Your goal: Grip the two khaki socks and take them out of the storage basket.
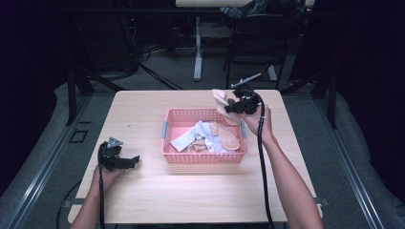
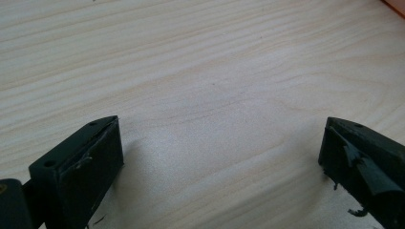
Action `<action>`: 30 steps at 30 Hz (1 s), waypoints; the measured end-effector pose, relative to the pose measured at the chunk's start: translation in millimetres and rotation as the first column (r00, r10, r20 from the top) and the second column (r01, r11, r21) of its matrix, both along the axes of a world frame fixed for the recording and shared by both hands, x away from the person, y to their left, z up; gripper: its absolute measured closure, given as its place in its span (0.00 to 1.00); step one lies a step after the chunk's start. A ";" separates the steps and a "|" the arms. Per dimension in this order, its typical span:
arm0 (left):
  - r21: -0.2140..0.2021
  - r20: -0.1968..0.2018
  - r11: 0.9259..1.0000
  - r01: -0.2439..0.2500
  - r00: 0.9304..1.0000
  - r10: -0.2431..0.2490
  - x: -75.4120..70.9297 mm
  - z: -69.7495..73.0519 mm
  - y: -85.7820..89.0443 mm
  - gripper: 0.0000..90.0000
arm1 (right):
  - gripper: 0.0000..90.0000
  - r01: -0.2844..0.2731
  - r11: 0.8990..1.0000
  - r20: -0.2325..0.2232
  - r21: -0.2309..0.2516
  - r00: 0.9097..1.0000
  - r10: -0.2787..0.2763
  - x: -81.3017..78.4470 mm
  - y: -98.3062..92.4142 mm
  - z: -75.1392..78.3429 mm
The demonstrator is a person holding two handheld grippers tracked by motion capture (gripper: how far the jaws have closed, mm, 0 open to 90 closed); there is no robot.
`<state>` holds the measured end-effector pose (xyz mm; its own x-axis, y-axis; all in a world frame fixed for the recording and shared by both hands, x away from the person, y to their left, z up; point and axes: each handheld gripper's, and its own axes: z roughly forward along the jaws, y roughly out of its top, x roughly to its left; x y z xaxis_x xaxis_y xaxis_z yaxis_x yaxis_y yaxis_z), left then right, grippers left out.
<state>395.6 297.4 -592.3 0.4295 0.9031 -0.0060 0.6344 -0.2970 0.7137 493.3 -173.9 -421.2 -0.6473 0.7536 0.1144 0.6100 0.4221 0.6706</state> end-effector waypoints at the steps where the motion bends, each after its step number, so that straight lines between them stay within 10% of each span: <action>1: 0.000 0.000 1.000 0.000 1.000 0.000 0.0 0.0 0.0 0.01 | 0.96 0.000 1.000 0.008 -0.004 1.000 0.000 -0.2 -0.4 1.4; 30: 0.000 0.000 1.000 0.000 1.000 0.000 0.0 0.0 0.0 0.01 | 0.95 0.114 0.993 0.117 0.027 0.986 -0.116 -15.3 -56.8 27.3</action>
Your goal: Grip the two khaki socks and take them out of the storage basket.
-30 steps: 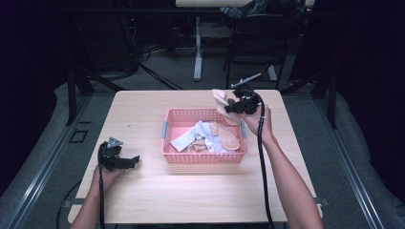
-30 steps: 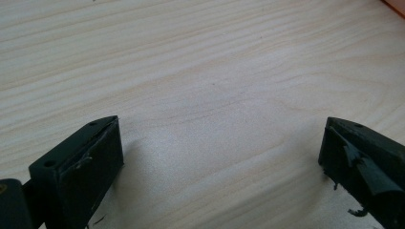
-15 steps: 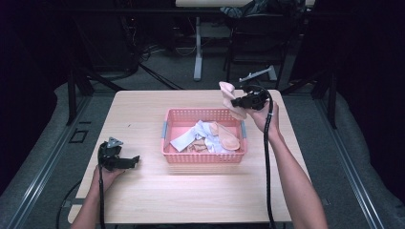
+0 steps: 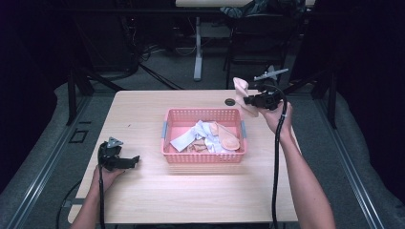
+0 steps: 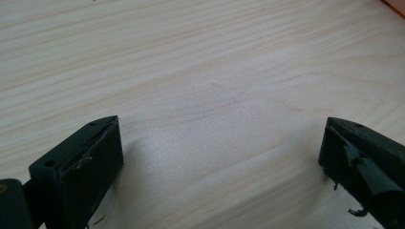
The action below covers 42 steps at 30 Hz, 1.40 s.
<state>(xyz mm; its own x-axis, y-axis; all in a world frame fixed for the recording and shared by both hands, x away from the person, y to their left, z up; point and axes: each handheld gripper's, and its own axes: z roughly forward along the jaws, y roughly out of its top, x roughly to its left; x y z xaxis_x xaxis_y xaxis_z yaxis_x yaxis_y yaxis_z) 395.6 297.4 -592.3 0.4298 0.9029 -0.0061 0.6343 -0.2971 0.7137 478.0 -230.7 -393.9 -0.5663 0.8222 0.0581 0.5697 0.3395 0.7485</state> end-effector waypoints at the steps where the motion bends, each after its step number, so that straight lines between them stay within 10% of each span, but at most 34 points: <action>1: 0.000 0.000 1.000 0.000 1.000 0.000 0.0 0.0 0.0 0.01 | 0.95 0.007 1.000 0.005 0.004 1.000 -0.007 -0.9 -2.4 -0.9; 21: -0.001 0.001 1.000 -0.004 1.000 0.004 0.2 -0.1 -0.3 0.01 | 0.95 0.091 0.996 -0.017 -0.008 0.996 -0.091 -20.8 -57.6 -27.1; 42: 0.001 0.000 1.000 -0.004 1.000 0.004 0.0 0.0 -0.2 0.01 | 0.94 0.158 0.985 -0.038 -0.066 0.986 -0.161 -15.3 -69.8 -52.6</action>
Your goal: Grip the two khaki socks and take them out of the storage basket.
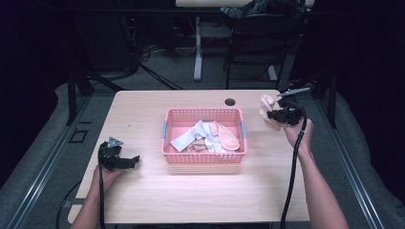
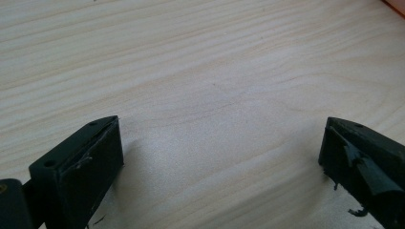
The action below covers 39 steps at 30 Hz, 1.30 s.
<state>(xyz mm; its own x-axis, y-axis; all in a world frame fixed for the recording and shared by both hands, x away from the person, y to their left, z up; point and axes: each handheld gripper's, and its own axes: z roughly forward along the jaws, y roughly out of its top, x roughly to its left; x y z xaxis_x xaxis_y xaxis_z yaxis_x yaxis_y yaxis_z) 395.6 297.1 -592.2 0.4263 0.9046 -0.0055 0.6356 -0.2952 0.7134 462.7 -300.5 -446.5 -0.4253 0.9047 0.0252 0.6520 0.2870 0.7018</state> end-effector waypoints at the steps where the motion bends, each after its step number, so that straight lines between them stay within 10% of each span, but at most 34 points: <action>1: 0.000 0.000 1.000 0.000 1.000 0.000 0.0 0.0 0.0 0.01 | 0.94 0.006 1.000 -0.007 -0.004 1.000 -0.006 0.4 -1.1 -1.6; 39: 0.000 0.000 1.000 0.000 1.000 0.000 0.0 0.0 0.0 0.01 | 0.77 0.062 0.996 -0.298 -0.060 0.951 -0.077 20.1 -19.8 -64.7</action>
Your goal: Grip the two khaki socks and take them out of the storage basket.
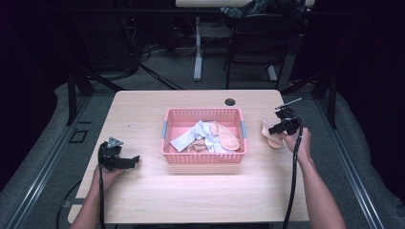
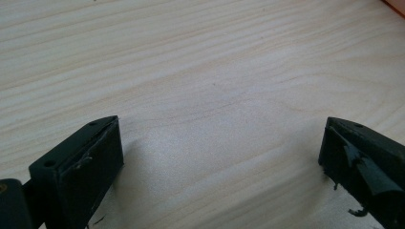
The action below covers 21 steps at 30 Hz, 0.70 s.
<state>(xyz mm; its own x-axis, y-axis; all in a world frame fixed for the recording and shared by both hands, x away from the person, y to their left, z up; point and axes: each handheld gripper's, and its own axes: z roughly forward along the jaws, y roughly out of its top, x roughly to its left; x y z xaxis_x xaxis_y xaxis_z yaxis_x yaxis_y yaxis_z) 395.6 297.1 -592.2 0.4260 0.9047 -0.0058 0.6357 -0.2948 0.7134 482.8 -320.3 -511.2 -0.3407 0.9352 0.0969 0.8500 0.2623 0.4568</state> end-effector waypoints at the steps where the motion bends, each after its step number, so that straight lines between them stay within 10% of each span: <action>1: 0.000 0.000 1.000 0.000 1.000 0.000 0.0 0.0 0.0 0.01 | 0.73 0.002 1.000 -0.003 -0.001 1.000 -0.002 0.1 -0.3 0.5; 13: 0.000 0.000 1.000 -0.001 1.000 0.001 -0.1 0.0 0.0 0.01 | 0.24 0.004 0.998 0.035 0.062 0.999 -0.006 -5.9 -2.1 20.9; 21: 0.001 0.001 1.000 0.000 1.000 0.000 0.1 0.0 -0.1 0.01 | 0.13 -0.065 0.998 0.091 0.013 0.994 0.063 -9.5 13.9 34.4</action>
<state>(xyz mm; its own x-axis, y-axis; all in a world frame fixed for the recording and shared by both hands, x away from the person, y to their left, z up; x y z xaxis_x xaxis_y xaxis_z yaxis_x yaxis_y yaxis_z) 395.7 297.0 -592.2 0.4259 0.9047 -0.0050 0.6354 -0.2952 0.7136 473.3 -306.3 -476.8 -0.4077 0.9098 0.0780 0.7870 0.3068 0.5353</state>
